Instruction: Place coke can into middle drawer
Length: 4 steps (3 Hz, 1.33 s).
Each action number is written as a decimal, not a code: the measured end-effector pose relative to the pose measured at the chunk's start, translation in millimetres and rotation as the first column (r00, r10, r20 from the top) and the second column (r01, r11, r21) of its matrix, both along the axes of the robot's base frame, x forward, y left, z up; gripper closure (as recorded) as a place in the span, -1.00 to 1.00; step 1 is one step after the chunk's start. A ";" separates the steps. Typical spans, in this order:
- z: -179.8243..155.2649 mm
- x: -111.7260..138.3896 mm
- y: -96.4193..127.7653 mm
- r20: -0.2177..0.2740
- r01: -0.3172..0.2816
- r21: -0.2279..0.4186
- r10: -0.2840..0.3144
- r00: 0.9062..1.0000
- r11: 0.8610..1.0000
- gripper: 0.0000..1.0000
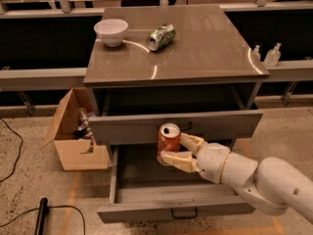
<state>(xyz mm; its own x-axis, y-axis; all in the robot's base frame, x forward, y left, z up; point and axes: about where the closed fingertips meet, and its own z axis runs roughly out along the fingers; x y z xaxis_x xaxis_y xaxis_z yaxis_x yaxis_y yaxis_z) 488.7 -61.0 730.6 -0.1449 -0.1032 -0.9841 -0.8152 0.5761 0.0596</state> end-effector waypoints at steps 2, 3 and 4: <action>-91.2 9.4 36.9 0.048 -0.086 -0.105 0.091 0.995 0.991 1.00; -131.7 9.1 46.7 0.032 -0.153 -0.166 0.161 0.986 0.974 1.00; -165.2 12.8 49.0 0.008 -0.216 -0.233 0.224 0.975 0.948 1.00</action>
Offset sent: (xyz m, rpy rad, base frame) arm 0.0173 0.0504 -0.1484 -0.1928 -0.0776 0.1653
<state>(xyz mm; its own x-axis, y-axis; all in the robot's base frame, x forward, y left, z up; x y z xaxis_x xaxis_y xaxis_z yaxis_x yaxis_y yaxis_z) 501.5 -12.0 565.4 -0.0596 -0.3523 -0.9340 -0.9224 0.3771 -0.0833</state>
